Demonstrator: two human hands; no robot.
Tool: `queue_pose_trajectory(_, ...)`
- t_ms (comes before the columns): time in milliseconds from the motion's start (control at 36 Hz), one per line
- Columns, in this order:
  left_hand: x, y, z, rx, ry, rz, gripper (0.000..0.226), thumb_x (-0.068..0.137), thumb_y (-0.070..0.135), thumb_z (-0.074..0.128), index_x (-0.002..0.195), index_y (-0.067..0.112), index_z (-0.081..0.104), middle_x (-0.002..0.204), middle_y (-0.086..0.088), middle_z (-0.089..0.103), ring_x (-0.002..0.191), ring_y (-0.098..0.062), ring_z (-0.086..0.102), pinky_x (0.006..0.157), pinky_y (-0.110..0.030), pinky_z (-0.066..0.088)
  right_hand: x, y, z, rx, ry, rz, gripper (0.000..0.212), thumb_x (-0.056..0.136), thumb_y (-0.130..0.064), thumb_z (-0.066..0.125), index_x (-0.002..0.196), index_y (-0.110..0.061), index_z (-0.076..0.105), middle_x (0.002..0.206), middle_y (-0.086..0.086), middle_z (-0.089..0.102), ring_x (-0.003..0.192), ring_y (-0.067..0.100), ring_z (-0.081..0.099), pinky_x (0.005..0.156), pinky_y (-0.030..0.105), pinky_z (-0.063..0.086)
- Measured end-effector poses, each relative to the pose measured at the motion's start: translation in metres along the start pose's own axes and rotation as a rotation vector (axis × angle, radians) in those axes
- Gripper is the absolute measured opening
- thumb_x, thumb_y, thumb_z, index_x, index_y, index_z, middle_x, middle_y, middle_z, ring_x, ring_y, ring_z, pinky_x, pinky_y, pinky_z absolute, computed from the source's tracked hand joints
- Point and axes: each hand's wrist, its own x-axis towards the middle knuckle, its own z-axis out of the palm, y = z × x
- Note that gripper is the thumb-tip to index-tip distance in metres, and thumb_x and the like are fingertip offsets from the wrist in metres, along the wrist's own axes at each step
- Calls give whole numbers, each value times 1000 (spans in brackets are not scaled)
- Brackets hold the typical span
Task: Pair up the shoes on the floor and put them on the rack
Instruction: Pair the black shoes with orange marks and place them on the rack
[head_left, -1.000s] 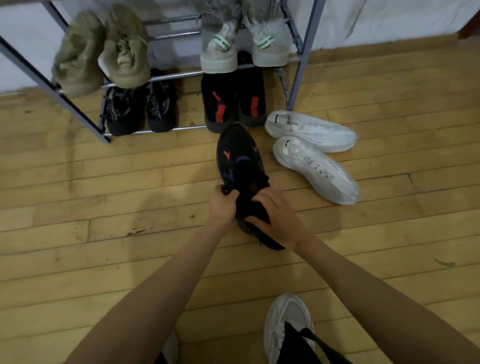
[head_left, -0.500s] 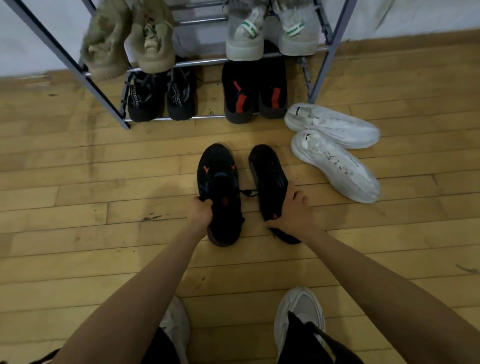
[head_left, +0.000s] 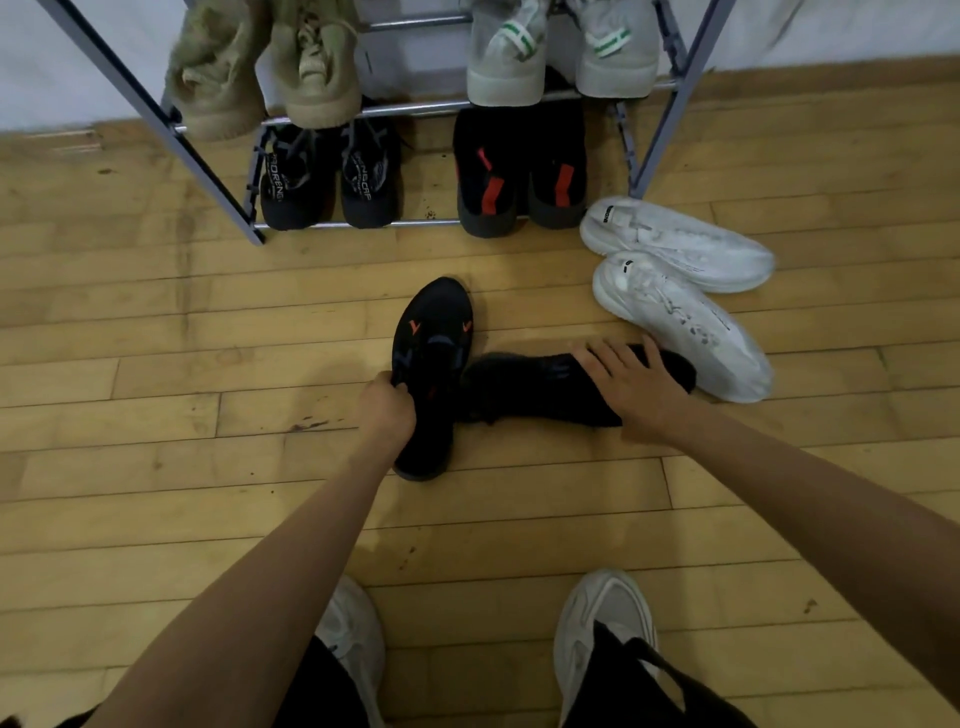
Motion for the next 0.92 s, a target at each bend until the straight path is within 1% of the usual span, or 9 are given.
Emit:
queue_pose_trajectory(139,-12,4,2,188,58,390,54,95,29,50,143,11,34,143,-12,40,133,-28,36,112,-40,31,13,11,-2,-120,89,-87,87,84,-3,50,151,-18,-4,157,4,8,147,21,4,111,63,-3)
queue_pose_trajectory(222,-22,18,15,431,-143,645,73,88,50,54,147,14,28,148,-9,35,139,-25,28,121,-41,11,24,13,-5,-144,185,-81,68,86,-8,19,152,-17,7,158,4,16,147,23,10,111,62,-3)
queue_pose_trajectory(278,-27,30,25,554,-241,618,91,81,60,56,149,11,18,150,-12,31,141,-28,24,120,-42,5,31,7,-7,-108,228,1,63,90,-10,22,152,-17,9,157,4,20,146,24,13,113,60,1)
queue_pose_trajectory(333,-28,42,31,671,-216,584,101,76,64,59,148,6,16,146,-17,32,138,-33,27,120,-44,7,36,-4,-7,86,270,170,61,94,-10,36,151,-12,15,156,9,22,145,28,17,115,56,11)
queue_pose_trajectory(444,-34,55,37,859,-148,604,103,63,77,60,134,5,39,136,-16,41,129,-36,31,115,-51,12,35,-34,-3,677,302,570,58,95,-28,49,141,1,27,144,24,30,128,38,38,101,44,37)
queue_pose_trajectory(528,-50,43,49,871,-244,604,103,62,82,52,132,8,43,136,-14,44,131,-35,32,113,-53,10,32,-48,-4,1260,163,795,82,92,-51,47,143,5,17,146,23,32,129,36,41,103,41,41)
queue_pose_trajectory(639,-57,23,53,736,-266,613,90,71,74,52,136,12,39,136,-11,41,129,-32,34,113,-48,15,32,-55,-6,1369,49,794,119,71,-65,66,149,-4,-1,155,17,21,137,34,31,110,43,36)
queue_pose_trajectory(806,-36,18,16,420,-494,627,60,81,40,65,136,22,49,113,-5,54,114,-25,42,89,-30,34,33,-93,-7,1234,79,865,132,57,-66,76,149,-17,-5,157,10,-1,142,38,9,113,48,21)
queue_pose_trajectory(917,-32,17,6,377,-214,656,36,87,14,56,122,17,63,122,-4,61,118,-23,48,104,-30,33,43,-108,-14,1204,94,910,123,63,-50,81,147,-21,-4,155,11,-5,138,45,10,106,53,31)
